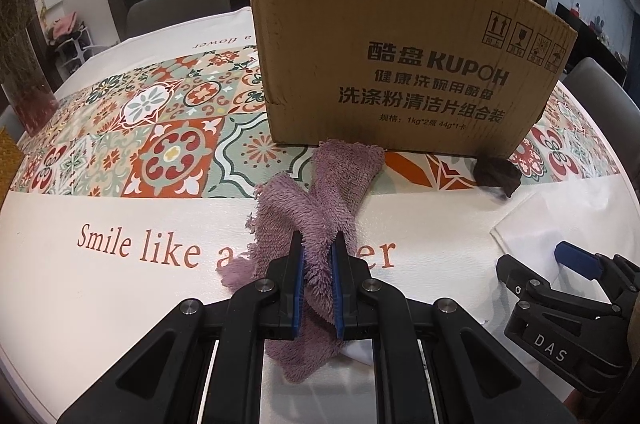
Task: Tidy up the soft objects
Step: 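Grasp the pink fuzzy towel with the left tool while the right tool grasps the white cloth, then lift the pink towel and white cloth and carry both over the box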
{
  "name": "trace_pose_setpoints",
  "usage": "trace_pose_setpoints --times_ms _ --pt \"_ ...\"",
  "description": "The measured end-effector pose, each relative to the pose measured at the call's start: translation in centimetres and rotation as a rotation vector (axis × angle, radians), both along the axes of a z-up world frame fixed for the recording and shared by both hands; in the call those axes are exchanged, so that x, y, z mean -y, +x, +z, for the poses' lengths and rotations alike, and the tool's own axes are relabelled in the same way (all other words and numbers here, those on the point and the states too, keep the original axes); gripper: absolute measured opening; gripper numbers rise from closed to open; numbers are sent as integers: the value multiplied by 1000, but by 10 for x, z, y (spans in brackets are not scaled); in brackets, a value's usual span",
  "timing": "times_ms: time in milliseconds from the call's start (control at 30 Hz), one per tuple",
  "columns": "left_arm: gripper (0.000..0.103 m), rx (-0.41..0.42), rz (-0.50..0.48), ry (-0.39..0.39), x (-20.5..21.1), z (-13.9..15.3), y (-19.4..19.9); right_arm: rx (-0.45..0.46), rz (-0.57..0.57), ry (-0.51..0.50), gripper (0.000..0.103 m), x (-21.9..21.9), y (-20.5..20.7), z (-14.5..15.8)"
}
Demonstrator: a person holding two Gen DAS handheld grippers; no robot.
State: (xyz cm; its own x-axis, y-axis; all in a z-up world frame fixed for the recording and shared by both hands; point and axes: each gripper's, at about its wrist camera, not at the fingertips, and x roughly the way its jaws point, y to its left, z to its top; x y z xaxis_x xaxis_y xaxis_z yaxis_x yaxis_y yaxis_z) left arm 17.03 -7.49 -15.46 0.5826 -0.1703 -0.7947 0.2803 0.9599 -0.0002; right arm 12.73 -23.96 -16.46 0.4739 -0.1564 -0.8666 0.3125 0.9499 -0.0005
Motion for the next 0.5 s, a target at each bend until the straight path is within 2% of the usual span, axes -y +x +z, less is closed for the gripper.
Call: trace_pose_setpoints --times_ms 167,267,333,433,500 --pt "13 -4 -5 0 0 -1 0 13 2 7 72 0 -2 0" --pt "13 -5 -4 1 0 -1 0 28 -5 14 55 3 -2 2" --pt "13 -5 -5 -1 1 0 -1 32 -11 17 28 6 0 3" --pt "13 -2 -10 2 2 1 -4 35 -18 29 11 10 1 4" --pt "13 0 -12 3 3 2 -5 38 -15 26 8 9 0 4"
